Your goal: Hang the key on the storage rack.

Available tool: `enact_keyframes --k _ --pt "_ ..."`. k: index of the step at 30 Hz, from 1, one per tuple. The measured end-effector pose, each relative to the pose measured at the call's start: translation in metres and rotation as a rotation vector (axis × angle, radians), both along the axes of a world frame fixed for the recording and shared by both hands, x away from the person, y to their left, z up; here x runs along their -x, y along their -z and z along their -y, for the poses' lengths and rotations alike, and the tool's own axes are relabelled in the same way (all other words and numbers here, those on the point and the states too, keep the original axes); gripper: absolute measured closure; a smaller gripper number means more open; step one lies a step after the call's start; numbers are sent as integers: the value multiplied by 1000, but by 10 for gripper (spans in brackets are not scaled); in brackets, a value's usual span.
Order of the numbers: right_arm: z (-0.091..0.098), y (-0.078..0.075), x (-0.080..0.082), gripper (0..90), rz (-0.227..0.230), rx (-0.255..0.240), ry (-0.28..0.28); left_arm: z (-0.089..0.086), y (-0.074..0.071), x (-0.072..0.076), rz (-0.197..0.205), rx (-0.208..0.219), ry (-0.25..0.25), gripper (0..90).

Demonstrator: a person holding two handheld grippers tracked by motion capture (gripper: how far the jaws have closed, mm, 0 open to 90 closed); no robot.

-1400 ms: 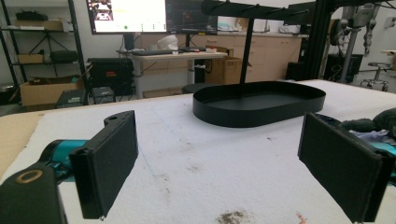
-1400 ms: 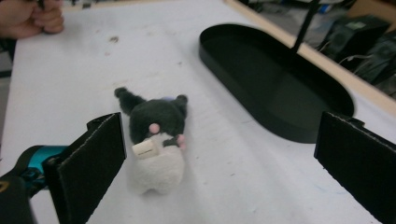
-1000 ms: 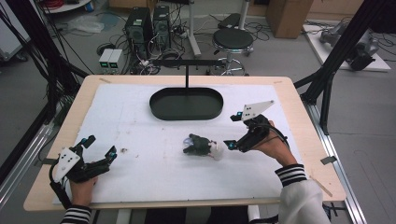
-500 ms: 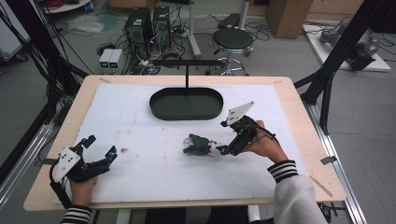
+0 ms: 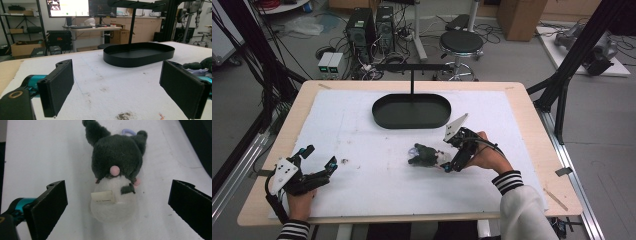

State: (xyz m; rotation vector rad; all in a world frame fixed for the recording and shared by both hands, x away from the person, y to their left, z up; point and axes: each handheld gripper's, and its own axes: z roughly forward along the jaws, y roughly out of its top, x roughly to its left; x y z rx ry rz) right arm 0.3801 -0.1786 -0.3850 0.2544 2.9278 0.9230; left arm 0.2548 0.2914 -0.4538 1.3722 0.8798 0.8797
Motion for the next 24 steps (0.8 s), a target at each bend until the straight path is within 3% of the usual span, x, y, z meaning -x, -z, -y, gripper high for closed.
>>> enact_keyframes --k 9,13,17,19,21,24 --pt "-11 15 -4 13 -34 94 -10 0 0 0 -3 2 1 126" --pt "-15 18 -5 51 -74 112 -18 0 0 0 -6 1 1 126" --pt "-18 22 -6 52 -83 140 -11 0 0 -1 -12 -2 2 126" --pt "-18 24 -6 77 -86 153 -9 0 0 -1 -13 1 2 126" --pt "-18 24 -7 158 -97 160 -11 0 0 -1 -14 1 2 126" --pt "-17 24 -8 178 -116 154 -5 0 0 -1 -14 0 2 126"
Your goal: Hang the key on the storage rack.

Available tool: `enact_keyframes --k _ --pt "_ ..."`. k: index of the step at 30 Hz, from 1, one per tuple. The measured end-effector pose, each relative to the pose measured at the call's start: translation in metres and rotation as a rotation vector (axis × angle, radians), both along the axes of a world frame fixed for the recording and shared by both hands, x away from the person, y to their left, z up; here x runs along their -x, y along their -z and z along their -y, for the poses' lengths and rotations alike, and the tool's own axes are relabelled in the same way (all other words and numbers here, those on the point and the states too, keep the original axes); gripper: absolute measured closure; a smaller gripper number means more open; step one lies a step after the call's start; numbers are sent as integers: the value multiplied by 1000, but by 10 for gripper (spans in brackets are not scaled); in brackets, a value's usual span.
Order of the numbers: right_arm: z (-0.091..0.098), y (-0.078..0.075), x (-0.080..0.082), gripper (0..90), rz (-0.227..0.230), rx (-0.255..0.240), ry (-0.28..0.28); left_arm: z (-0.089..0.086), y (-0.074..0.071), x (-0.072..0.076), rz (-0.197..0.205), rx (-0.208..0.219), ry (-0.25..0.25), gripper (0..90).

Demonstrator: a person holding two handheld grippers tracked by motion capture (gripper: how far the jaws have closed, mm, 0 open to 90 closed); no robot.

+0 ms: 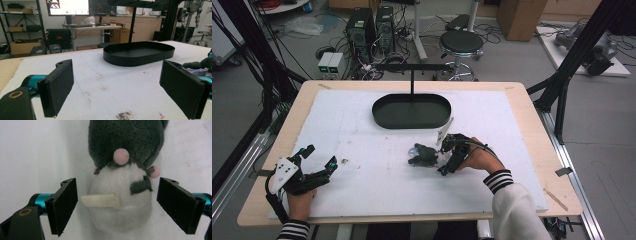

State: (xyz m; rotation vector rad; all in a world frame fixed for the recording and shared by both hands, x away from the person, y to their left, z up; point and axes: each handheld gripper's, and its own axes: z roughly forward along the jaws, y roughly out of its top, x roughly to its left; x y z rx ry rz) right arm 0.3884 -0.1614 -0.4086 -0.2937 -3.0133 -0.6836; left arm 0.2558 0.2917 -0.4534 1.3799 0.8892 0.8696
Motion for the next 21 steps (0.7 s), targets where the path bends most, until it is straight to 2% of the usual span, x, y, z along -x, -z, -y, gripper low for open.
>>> enact_keyframes --k 3,5,8,15,21 --pt "0 1 0 272 -7 9 -15 0 0 0 0 1 0 126" --pt "-1 2 0 421 -11 26 -33 0 0 0 0 1 0 126" --pt "-2 0 2 505 8 37 -47 0 0 0 -1 1 0 126" --pt "-1 -1 2 529 21 33 -58 0 0 0 0 1 0 126" --pt "1 -4 2 531 7 -4 -52 0 0 0 0 1 0 126"
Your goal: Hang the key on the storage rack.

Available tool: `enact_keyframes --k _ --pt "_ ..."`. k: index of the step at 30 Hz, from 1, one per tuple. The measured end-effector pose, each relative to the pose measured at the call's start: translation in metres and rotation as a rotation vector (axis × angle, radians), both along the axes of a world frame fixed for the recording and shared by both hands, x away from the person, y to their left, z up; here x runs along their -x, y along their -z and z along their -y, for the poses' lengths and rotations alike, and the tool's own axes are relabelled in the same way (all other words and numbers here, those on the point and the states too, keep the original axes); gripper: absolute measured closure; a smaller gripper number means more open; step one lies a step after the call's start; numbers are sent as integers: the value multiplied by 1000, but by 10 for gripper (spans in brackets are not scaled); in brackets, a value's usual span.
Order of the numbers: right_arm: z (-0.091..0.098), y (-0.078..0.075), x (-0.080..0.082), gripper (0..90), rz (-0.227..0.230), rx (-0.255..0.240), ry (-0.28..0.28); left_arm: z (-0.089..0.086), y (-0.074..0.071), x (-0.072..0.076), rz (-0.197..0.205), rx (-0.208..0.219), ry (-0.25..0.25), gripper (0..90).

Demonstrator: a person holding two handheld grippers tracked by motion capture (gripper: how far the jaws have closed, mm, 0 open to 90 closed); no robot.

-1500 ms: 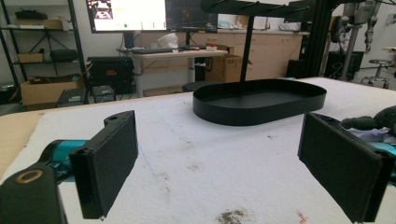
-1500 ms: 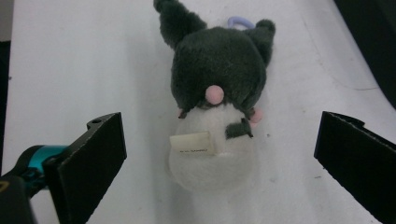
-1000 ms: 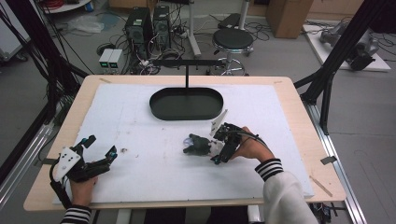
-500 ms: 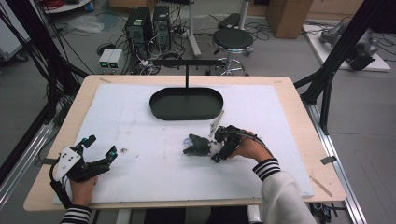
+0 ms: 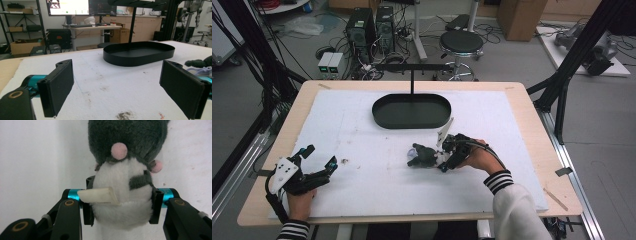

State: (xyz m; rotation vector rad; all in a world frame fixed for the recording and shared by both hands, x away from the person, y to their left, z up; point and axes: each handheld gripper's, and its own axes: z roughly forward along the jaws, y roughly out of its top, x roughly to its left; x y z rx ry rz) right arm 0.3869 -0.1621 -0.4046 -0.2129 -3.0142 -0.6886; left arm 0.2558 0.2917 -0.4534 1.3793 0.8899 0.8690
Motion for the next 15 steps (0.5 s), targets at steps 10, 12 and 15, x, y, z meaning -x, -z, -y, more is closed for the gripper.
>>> enact_keyframes --k 10,12,15 --pt "16 -16 -7 537 26 -139 145 0 0 0 1 -1 -1 126" --pt "19 -19 -7 537 18 -171 156 0 0 0 1 -1 -1 126" --pt "23 -23 -8 538 29 -195 188 0 0 0 0 0 0 126"
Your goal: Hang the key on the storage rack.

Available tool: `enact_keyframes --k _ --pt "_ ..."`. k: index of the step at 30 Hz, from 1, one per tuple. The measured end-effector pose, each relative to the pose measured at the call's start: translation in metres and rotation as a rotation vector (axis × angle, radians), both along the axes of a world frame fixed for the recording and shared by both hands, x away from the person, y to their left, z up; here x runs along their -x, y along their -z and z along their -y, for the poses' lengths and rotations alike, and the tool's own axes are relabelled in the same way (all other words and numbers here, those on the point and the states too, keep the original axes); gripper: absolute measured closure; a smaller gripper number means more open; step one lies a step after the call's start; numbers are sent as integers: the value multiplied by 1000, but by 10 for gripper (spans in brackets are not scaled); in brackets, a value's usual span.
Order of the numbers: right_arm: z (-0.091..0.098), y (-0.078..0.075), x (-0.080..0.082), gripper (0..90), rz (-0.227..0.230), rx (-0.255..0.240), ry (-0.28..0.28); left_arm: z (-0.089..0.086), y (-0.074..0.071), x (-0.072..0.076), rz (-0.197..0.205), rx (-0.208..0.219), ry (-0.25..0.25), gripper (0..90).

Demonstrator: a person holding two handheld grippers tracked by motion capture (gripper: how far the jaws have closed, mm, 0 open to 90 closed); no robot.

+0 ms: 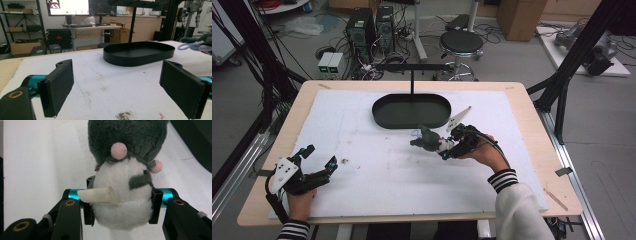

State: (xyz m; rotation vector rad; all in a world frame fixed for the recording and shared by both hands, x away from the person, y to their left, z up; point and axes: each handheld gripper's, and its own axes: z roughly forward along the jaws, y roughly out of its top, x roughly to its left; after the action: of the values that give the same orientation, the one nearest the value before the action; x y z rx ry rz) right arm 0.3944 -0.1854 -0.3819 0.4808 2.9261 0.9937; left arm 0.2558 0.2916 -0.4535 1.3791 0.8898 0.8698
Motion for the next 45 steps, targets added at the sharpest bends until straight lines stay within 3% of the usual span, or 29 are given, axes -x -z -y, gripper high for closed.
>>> enact_keyframes --k 8,12,15,22,29,37,45 --pt "14 -11 -5 537 12 -111 135 0 0 0 1 -1 0 126" --pt "23 -19 -9 537 38 -154 201 0 0 0 0 0 0 126" --pt "26 -21 -10 537 56 -161 216 0 0 0 0 0 0 126" --pt "35 -30 -17 537 132 -214 309 0 0 0 0 -1 0 126" --pt "40 -34 -19 537 200 -220 349 0 0 0 -1 1 0 126" --pt "40 -49 -29 537 208 -229 384 0 0 0 -1 2 0 126" --pt "42 -53 -35 537 231 -242 431 0 0 0 -2 1 1 126"
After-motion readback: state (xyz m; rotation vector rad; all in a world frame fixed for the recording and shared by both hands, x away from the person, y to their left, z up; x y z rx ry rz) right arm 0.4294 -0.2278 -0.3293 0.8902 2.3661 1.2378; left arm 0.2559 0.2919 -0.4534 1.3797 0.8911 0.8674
